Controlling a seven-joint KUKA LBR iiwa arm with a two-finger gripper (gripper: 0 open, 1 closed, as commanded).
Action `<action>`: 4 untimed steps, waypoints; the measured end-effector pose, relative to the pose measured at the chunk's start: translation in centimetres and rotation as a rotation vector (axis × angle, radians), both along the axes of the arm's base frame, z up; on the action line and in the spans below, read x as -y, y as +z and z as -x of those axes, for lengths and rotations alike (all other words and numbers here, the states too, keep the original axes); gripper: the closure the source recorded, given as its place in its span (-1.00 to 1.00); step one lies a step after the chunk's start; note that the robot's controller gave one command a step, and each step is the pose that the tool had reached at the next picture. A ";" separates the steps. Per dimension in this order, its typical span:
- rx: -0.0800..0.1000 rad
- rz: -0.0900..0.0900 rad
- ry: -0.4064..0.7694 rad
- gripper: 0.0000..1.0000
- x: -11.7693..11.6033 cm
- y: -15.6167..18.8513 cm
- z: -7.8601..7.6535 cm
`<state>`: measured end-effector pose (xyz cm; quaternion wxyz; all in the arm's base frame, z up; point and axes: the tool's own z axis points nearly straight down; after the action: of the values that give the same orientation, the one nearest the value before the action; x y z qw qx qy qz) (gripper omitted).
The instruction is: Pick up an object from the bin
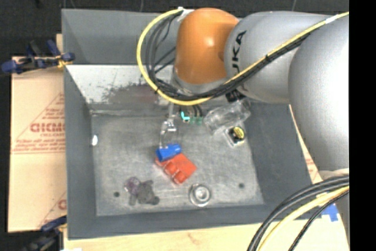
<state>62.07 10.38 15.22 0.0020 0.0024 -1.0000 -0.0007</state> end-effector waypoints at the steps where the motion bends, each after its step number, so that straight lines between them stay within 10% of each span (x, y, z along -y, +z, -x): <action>1: 0.013 -0.001 0.135 -1.00 3.3 -3.4 3.0; 2: 0.006 0.000 0.407 -1.00 5.1 -1.5 8.8; 4: 0.032 0.006 0.720 -1.00 5.2 -5.6 6.3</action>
Offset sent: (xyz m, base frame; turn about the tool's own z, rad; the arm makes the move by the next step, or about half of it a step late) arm -0.0588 -0.0616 -0.0692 -0.2078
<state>55.75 5.15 9.60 -0.0133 0.3543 -0.9350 0.0033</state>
